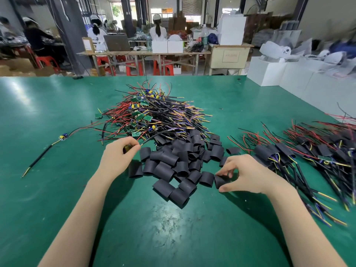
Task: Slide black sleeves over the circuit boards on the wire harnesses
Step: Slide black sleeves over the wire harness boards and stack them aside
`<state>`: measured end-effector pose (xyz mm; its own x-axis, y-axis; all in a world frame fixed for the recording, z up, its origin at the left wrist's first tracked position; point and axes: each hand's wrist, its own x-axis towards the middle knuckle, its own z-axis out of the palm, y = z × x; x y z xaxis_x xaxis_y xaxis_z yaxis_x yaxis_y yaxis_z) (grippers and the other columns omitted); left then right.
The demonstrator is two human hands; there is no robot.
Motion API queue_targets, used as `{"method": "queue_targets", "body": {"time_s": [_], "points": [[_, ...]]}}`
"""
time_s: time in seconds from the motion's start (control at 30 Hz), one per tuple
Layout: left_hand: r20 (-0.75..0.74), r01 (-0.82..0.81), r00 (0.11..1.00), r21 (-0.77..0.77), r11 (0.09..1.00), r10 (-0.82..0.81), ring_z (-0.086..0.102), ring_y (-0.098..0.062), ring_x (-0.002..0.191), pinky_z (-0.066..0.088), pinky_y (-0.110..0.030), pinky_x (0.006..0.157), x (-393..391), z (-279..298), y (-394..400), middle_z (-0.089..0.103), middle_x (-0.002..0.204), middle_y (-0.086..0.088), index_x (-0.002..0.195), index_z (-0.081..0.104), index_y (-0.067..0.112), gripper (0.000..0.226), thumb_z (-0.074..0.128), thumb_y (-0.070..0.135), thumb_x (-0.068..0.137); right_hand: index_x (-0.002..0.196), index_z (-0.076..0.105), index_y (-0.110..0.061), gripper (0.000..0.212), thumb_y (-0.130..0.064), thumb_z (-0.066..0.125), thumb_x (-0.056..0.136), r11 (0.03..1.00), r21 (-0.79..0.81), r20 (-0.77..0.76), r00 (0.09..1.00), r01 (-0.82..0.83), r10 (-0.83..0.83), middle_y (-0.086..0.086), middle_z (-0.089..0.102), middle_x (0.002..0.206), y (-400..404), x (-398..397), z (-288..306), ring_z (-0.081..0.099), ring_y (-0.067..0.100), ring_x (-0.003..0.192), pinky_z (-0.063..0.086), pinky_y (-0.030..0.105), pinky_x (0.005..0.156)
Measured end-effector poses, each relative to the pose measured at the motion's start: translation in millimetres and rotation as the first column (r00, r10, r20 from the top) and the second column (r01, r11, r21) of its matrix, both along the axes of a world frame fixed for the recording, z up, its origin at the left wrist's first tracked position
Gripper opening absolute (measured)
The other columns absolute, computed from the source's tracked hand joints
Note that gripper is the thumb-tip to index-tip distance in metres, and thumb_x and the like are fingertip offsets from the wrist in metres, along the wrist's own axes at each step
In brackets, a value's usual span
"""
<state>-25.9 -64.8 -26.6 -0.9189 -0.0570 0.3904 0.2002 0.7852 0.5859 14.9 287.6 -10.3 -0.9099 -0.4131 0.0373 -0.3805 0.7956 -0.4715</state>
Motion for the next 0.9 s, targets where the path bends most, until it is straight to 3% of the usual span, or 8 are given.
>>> {"method": "queue_targets", "body": {"time_s": [0.1, 0.2, 0.37, 0.5, 0.57, 0.7, 0.9], "points": [[-0.001, 0.144, 0.989, 0.233, 0.962, -0.147, 0.061, -0.019, 0.079, 0.041, -0.022, 0.068, 5, 7, 3, 0.068, 0.086, 0.009, 0.084, 0.064, 0.021, 0.012, 0.061, 0.015, 0.094, 0.091, 0.077, -0.032, 0.034, -0.041, 0.087, 0.060, 1.000, 0.007, 0.002, 1.000, -0.018, 0.018, -0.009, 0.060, 0.080, 0, 0, -1, 0.056, 0.003, 0.069, 0.046, 0.024, 0.065], [0.027, 0.304, 0.934, 0.462, 0.834, -0.355, 0.063, -0.009, 0.074, 0.039, -0.021, 0.059, 13, 16, 10, 0.071, 0.084, 0.006, 0.086, 0.064, 0.015, 0.017, 0.056, 0.005, 0.096, 0.091, 0.078, -0.031, 0.030, -0.041, 0.085, 0.063, 0.999, 0.028, -0.019, 0.999, -0.030, 0.030, -0.009, 0.058, 0.077, 1, -1, -2, 0.054, 0.004, 0.068, 0.042, 0.022, 0.061], [0.108, 0.526, 0.811, 0.295, 0.798, -0.575, 0.055, 0.000, 0.073, 0.040, -0.012, 0.067, 26, 23, 19, 0.066, 0.080, 0.003, 0.086, 0.065, 0.008, 0.017, 0.053, 0.007, 0.098, 0.074, 0.075, -0.020, 0.021, -0.040, 0.075, 0.073, 0.996, 0.088, -0.167, 0.986, -0.006, 0.021, -0.004, 0.058, 0.069, -2, -1, 2, 0.053, 0.012, 0.061, 0.047, 0.034, 0.063], [0.148, 0.557, 0.776, 0.292, 0.777, -0.612, 0.057, -0.012, 0.078, 0.046, -0.035, 0.075, 27, 22, 25, 0.066, 0.079, -0.004, 0.085, 0.064, 0.008, 0.016, 0.056, 0.014, 0.097, 0.073, 0.075, -0.021, 0.011, -0.032, 0.076, 0.074, 0.999, -0.043, -0.327, 0.944, 0.033, -0.045, -0.003, 0.061, 0.065, -3, 1, 8, 0.056, 0.015, 0.060, 0.049, 0.035, 0.063], [0.163, 0.560, 0.770, 0.292, 0.775, -0.617, 0.057, -0.013, 0.077, 0.046, -0.038, 0.075, 28, 21, 27, 0.066, 0.079, -0.005, 0.085, 0.065, 0.009, 0.015, 0.056, 0.014, 0.097, 0.075, 0.076, -0.021, 0.006, -0.025, 0.079, 0.071, 0.992, -0.124, -0.366, 0.927, 0.034, -0.078, -0.003, 0.063, 0.068, -5, 3, 11, 0.058, 0.014, 0.060, 0.051, 0.034, 0.063], [0.165, 0.549, 0.773, 0.308, 0.777, -0.612, 0.058, -0.011, 0.076, 0.045, -0.030, 0.076, 27, 20, 28, 0.066, 0.078, -0.002, 0.085, 0.065, 0.007, 0.015, 0.055, 0.009, 0.096, 0.082, 0.076, -0.016, 0.015, -0.013, 0.081, 0.069, 0.985, -0.173, -0.406, 0.911, 0.003, -0.074, -0.002, 0.063, 0.072, -8, 6, 12, 0.059, 0.014, 0.063, 0.053, 0.035, 0.063], [0.199, 0.525, 0.777, 0.318, 0.789, -0.598, 0.059, -0.011, 0.075, 0.046, -0.022, 0.075, 25, 15, 26, 0.065, 0.076, -0.003, 0.084, 0.065, 0.006, 0.015, 0.056, 0.007, 0.096, 0.093, 0.076, -0.014, 0.023, -0.009, 0.079, 0.070, 0.976, -0.217, -0.419, 0.905, -0.016, -0.078, -0.004, 0.063, 0.083, -11, 8, 13, 0.059, 0.008, 0.069, 0.054, 0.029, 0.068]]}}
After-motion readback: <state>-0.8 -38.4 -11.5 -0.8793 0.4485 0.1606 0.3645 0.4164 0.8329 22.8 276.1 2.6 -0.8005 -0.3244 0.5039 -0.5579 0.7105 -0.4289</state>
